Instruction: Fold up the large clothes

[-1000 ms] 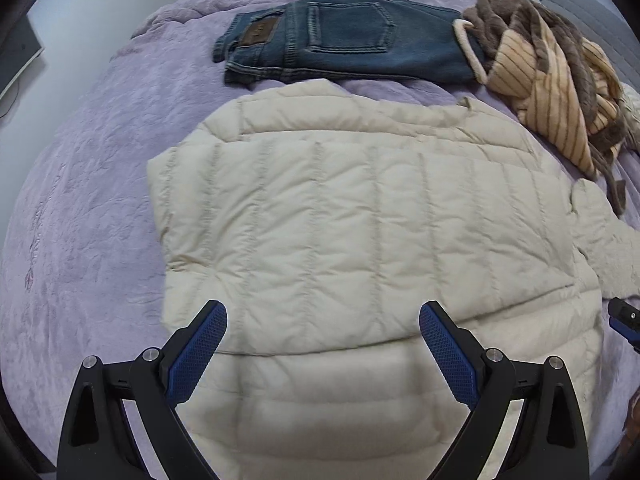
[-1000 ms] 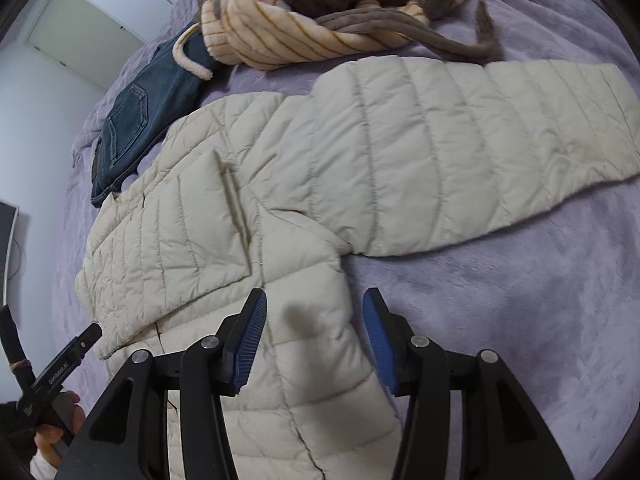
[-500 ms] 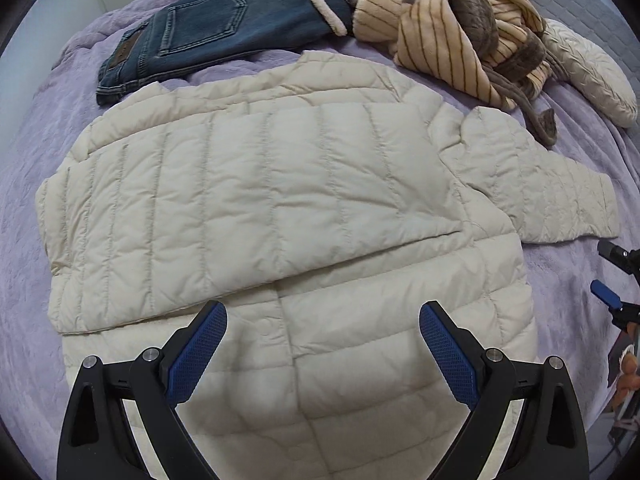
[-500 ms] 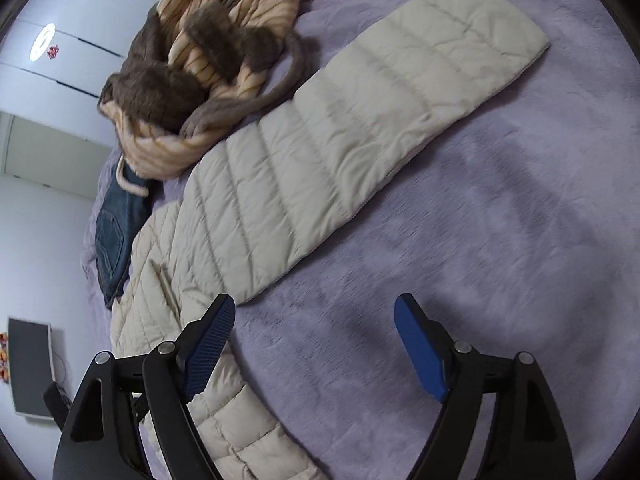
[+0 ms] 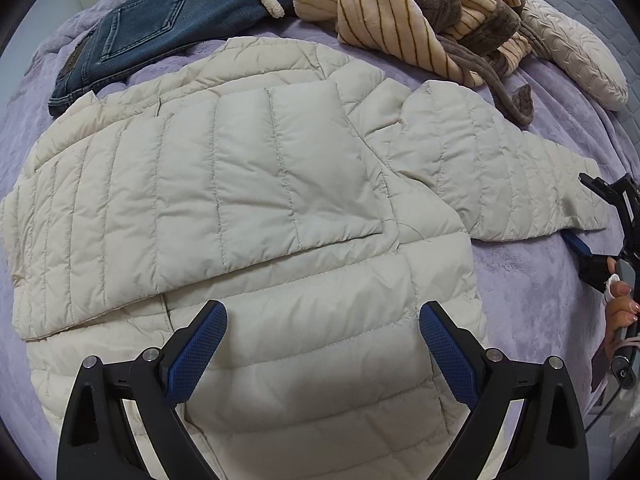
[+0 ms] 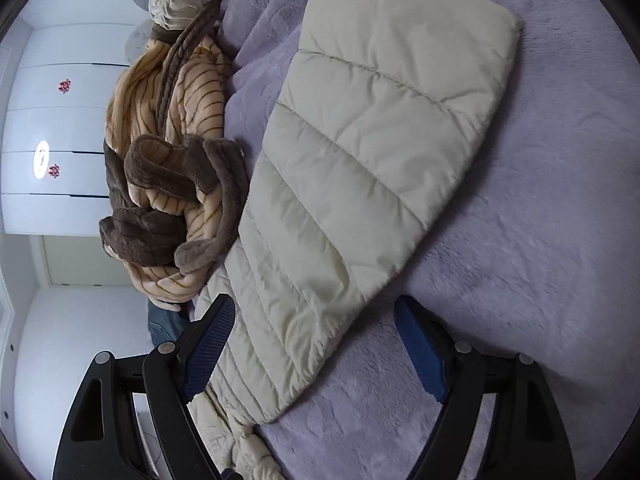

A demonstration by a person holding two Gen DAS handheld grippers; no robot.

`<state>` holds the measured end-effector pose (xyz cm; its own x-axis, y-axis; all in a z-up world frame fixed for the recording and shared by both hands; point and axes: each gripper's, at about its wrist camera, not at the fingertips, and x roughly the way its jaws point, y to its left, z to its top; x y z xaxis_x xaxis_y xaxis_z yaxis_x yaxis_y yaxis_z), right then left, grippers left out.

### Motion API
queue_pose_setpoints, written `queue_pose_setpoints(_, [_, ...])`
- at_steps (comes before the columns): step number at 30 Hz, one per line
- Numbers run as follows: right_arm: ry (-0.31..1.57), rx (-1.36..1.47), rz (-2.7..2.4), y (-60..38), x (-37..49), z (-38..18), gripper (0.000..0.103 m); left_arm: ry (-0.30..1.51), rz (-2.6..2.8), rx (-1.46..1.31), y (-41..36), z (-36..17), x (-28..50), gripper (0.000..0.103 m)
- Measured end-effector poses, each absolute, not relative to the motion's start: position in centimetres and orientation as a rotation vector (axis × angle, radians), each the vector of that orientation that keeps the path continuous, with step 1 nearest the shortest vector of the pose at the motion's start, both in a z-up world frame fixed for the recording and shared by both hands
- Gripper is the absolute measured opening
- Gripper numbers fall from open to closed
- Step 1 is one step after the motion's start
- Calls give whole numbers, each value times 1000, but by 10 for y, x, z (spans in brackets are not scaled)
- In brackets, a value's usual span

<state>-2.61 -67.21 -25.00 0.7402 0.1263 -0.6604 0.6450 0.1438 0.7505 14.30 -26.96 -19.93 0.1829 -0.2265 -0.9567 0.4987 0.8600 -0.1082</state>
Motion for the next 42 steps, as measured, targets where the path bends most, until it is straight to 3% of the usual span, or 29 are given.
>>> queue_pose_setpoints(7, [605, 1510, -394, -687, -8, -255, 81, 1261, -477, 220, -255, -193, 154, 98])
queue_pose_setpoints(8, [597, 1528, -394, -688, -9, -255, 64, 1256, -468, 211, -251, -192, 157, 97])
queue_pose_setpoints(9, [593, 1546, -400, -688, -10, -256, 30, 1250, -458, 201, -246, -190, 160, 98])
queue_pose_setpoints(10, [583, 1575, -393, -689, -9, -258, 17, 1244, -446, 191, -241, -188, 162, 98])
queue_pose_setpoints(11, [562, 1608, -375, -688, -9, -260, 11, 1237, -433, 181, -236, -187, 165, 98])
queue_pose_setpoints(21, [582, 1321, -241, -630, 49, -182, 9, 1166, -301, 139, -168, -171, 197, 97])
queue_pose_setpoints(29, [746, 725, -56, -501, 135, -119, 9, 1140, -203, 49, -117, -165, 215, 98])
queue_pose_setpoints(34, [857, 387, 75, -394, 171, -126, 9, 1128, -159, 17, -91, -164, 221, 98])
queue_pose_setpoints(42, [1041, 111, 123, -296, 184, -188, 9, 1131, -131, -50, -67, -171, 232, 98])
